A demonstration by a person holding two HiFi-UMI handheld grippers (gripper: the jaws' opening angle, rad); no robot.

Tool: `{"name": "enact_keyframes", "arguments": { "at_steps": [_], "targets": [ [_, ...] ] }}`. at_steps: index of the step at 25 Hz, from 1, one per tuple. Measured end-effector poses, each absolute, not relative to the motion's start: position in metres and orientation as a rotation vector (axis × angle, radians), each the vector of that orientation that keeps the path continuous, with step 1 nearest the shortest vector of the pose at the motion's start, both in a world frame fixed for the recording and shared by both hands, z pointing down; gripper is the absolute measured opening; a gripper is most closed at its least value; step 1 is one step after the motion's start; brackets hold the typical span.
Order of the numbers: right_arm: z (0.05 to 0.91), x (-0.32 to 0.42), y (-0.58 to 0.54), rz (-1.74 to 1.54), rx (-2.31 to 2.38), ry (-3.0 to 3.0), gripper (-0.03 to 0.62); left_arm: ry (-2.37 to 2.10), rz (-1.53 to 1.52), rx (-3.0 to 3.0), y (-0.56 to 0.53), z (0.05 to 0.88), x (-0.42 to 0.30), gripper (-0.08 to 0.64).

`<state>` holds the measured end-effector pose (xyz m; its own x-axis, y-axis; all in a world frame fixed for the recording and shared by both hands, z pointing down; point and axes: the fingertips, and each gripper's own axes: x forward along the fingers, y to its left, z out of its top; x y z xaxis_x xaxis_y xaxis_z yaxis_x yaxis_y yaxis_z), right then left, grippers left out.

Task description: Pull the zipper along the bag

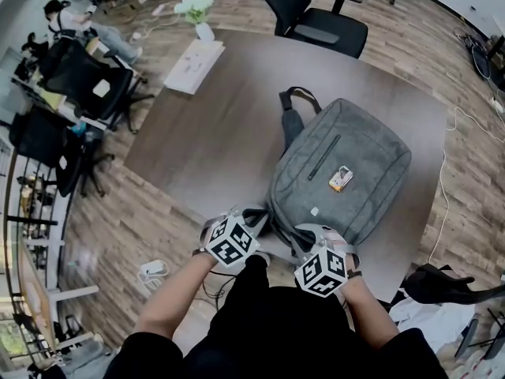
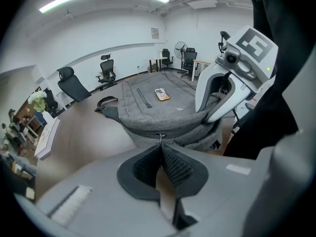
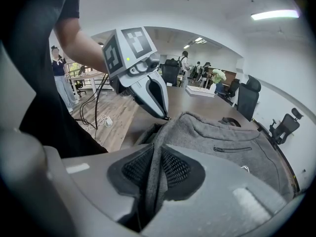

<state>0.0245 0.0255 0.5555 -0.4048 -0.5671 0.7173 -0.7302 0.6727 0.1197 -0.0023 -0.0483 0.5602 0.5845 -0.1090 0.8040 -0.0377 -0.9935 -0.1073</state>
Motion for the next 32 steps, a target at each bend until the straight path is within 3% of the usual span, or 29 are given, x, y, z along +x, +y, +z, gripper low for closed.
{"name": "enact_keyframes", "arguments": {
  "at_steps": [17, 32],
  "targets": [
    [0.553, 0.026, 0.048, 0.266, 0.910, -2.122, 0.049, 0.080, -1.327, -2.782, -0.085, 0.573, -0.002, 0.029],
    [0.566, 0.044, 0.059, 0.223, 0.891, -1.951, 0.044, -0.241, -1.193, -2.788, -0.191, 0.604, 0.095, 0.048]
  ]
}}
